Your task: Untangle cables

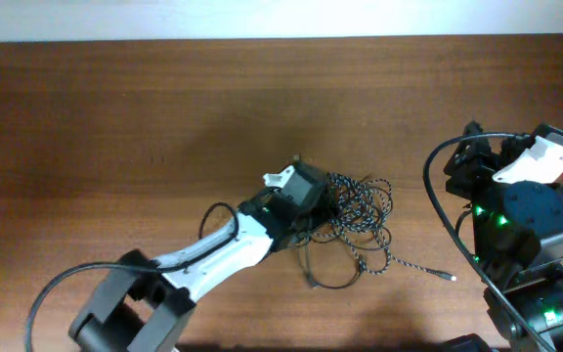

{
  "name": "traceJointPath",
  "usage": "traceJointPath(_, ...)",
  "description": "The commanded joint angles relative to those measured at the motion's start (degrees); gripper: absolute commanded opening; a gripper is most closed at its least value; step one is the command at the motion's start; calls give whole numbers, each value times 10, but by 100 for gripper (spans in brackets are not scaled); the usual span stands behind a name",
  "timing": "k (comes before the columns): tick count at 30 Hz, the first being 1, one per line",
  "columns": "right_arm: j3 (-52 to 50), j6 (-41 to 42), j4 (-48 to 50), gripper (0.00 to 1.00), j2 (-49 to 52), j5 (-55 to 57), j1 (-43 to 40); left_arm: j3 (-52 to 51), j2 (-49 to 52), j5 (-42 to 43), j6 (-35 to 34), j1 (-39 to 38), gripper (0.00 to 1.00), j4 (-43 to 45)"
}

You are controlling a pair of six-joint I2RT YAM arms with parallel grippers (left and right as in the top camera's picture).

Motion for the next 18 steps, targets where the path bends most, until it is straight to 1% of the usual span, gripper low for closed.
traceJointPath(1,-2,34,-11,63,-3,-8,0,2,87,-1,-71,-2,91,67)
traceJointPath(2,-2,37,-18,63,-3,-10,0,2,110,19,-71,-4,91,106)
traceJointPath(3,-2,37,-25,64,-3,-10,0,2,143,48,-70,-9,56,154)
traceJointPath(4,-2,37,-26,66,-3,-10,0,2,154,48,-68,-11,19,152)
traceJointPath(5,-2,37,-29,67,-3,-10,0,3,150,55,-20,-5,0,150)
traceJointPath(6,-2,37,-40,67,-3,-10,0,4,125,97,59,26,0,149)
traceJointPath(7,-2,37,-54,67,-1,-35,0,4,72,135,116,72,0,128)
traceJointPath(9,-2,37,-64,69,14,-113,0,4,-72,146,166,157,0,62)
traceJointPath(10,-2,37,-64,75,27,-178,0,4,-153,173,194,195,0,56)
traceJointPath(11,-2,37,-64,82,35,-239,0,4,-211,174,195,216,0,56)
traceJointPath(12,-2,36,-64,91,47,-322,0,4,-262,174,206,224,0,56)
traceJointPath(13,-2,36,-64,95,62,-407,0,4,-294,174,288,224,0,50)
traceJointPath(14,-2,35,-64,95,76,-465,0,4,-308,174,321,224,0,33)
traceJointPath(15,-2,-3,-63,95,89,-560,0,4,-313,174,327,225,0,22)
traceJointPath(16,-2,-45,-59,90,103,-649,0,4,-313,174,331,225,2,17)
traceJointPath(17,-2,-61,-59,81,117,-681,0,4,-313,171,331,225,3,8)
traceJointPath(18,-2,-61,-59,77,129,-682,0,4,-313,148,332,225,4,-10)
